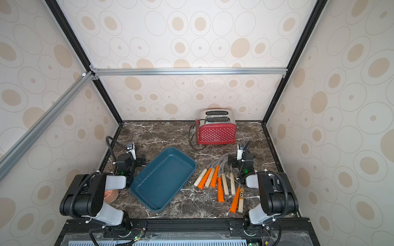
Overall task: Put small sickles into storage boxes
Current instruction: Pick up the sickle at the center of the board.
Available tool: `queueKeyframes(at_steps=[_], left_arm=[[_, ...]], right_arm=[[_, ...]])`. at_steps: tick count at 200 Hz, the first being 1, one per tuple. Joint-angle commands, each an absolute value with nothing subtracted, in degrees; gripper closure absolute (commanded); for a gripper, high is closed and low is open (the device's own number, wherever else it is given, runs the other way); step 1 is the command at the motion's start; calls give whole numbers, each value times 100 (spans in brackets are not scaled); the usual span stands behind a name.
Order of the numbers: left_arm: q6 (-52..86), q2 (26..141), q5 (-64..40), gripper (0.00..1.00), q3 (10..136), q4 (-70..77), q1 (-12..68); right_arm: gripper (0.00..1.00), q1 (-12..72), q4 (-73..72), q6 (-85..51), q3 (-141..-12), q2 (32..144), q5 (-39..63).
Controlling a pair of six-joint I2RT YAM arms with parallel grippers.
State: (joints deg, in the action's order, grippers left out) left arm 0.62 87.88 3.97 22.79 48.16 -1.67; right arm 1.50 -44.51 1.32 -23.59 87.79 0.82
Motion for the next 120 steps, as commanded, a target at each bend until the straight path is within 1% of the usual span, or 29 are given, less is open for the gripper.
queueKeyframes(at_steps=[1,98,105,120], left_arm=[[117,8828,369,1,2426,4850,-185],[93,8801,334,1,2412,4908,-185],[41,8692,216,1,2510,4651,-185],[-91,8389,-65,1,2933,3584,-165]], right_arm=[[0,167,-4467,132,-2440,8803,37],[0,162,-4461,133,-2439,8806,36],[0,166,-4468,130,-2438,8806,35],[0,165,-4472,132,-2446,8806,37]])
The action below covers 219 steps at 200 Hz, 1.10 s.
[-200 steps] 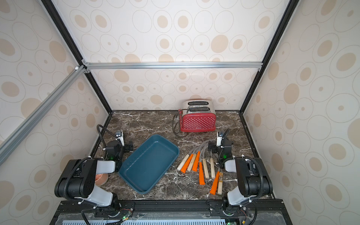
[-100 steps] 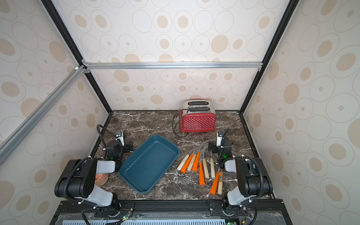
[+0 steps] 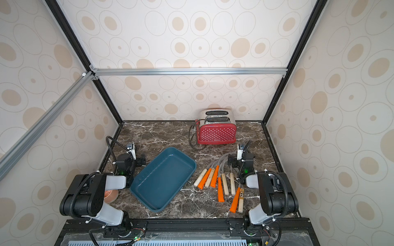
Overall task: Put small sickles into storage boxes
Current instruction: Pick up the sickle at the center of the board.
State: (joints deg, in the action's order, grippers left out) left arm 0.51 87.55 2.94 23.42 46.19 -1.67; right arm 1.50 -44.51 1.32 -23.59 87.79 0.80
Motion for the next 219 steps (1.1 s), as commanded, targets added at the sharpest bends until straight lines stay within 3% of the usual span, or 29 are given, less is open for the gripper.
queueKeyframes(at_steps=[1,50,79,114,140,187,219], left_arm=[[-94,8383,-68,1,2960,3536,-162],[-142,7986,-194,1,3617,2341,-146],[-224,7874,-612,1,4519,738,-129],[-703,7866,-622,1,6232,-1682,14],[-1046,8115,-823,1,7470,-3462,79],[-792,8104,-1199,1,8233,-4239,88],[-782,8128,-1252,1,8304,-4261,105]], right_arm=[[0,166,-4468,127,-2445,8806,36],[0,162,-4480,126,-2438,8797,27],[0,170,-4244,97,-2584,8698,-81],[0,170,-1015,-415,-4108,8014,-276],[0,177,1359,-1305,-5554,8188,3],[0,421,1513,-1913,-5393,7526,781],[0,589,2322,-2221,-5893,7116,728]])
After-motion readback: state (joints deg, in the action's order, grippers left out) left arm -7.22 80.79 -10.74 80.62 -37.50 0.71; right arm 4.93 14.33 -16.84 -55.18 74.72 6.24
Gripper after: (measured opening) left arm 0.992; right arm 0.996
